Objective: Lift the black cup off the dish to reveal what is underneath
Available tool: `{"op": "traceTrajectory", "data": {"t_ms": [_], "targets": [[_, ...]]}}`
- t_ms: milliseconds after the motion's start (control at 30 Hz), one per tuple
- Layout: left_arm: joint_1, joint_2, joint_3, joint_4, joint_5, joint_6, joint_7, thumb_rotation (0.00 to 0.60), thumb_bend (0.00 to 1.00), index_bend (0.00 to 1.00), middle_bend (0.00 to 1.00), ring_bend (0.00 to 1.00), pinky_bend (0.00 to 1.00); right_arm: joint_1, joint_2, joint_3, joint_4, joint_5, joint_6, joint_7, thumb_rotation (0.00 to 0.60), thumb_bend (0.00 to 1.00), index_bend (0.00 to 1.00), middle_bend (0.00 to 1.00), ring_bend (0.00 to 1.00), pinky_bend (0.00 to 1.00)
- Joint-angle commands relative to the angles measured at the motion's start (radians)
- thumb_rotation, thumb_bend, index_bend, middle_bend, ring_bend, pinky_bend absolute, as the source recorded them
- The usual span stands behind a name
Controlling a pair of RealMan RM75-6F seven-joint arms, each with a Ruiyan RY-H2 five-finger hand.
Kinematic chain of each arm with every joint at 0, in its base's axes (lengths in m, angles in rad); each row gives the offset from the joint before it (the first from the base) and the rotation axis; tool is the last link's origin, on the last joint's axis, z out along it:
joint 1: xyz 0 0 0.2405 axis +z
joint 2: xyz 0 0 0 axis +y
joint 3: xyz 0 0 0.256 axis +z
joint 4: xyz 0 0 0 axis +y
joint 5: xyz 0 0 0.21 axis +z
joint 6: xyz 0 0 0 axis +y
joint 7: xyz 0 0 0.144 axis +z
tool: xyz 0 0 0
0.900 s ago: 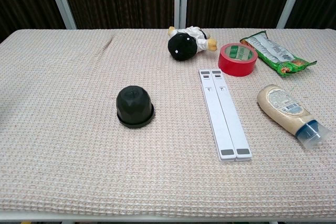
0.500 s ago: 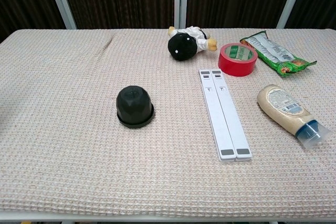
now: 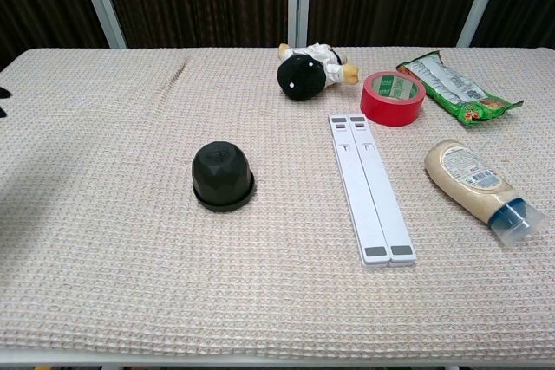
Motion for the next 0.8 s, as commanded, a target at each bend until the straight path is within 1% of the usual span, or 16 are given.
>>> {"op": "traceTrajectory", "data": {"t_ms": [33,167,467,800], "targets": [[-0.032,-0.039,-0.013,0.012,-0.012,-0.038,-0.01,0.6,0.0,0.16,0.21,0.08,0.16,0.003,0.0,-0.003,-0.003,-0.01,0.001,-0.002,0.6,0.13,0.0,0.0,0.0,0.0],[-0.068,-0.091,-0.023,0.048,-0.018,-0.076,-0.005,0.6,0.0,0.16,0.21,0.08,0.16,0.008,0.001,0.002,-0.005,-0.022,0.009,-0.008,0.6,0.13,0.0,0.0,0.0,0.0],[-0.133,-0.187,-0.039,0.1,-0.033,-0.139,-0.012,0.6,0.0,0.16,0.21,0.08,0.16,0.025,-0.003,0.002,-0.022,-0.018,-0.017,-0.029,0.6,0.13,0.0,0.0,0.0,0.0],[-0.231,-0.292,-0.071,0.172,-0.083,-0.258,-0.03,0.6,0.0,0.16,0.21,0.08,0.16,0.027,0.0,0.007,-0.015,0.001,-0.024,-0.022,0.6,0.13,0.0,0.0,0.0,0.0]]}}
